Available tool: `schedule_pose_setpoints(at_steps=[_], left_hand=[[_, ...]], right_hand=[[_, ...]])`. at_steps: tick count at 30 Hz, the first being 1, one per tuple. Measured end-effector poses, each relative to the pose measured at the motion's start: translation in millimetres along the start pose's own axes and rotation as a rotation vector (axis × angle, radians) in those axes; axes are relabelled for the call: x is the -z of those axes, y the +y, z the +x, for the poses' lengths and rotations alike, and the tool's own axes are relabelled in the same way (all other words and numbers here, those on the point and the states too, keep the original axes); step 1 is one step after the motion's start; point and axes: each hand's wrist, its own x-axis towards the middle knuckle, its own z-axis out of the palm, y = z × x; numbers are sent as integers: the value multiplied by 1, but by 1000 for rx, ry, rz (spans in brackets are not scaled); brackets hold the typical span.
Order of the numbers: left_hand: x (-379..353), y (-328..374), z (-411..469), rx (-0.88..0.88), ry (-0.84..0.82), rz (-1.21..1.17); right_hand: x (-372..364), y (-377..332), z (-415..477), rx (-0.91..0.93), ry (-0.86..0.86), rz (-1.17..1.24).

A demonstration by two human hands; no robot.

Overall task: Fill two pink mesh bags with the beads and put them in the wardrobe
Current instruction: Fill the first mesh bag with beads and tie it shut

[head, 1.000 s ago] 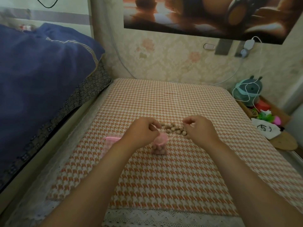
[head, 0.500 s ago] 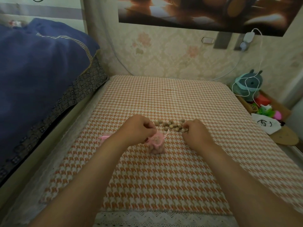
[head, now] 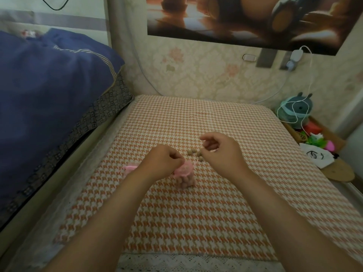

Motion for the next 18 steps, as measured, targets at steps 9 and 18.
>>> schedule_pose_setpoints(at_steps=[9,18], left_hand=[[3,-3,-1,43,-45,-132],[0,1,3,17,-23,-9]], right_hand=[[-20,-18,-23,307,-239,-205],[5,20,-1,67,-62,-229]])
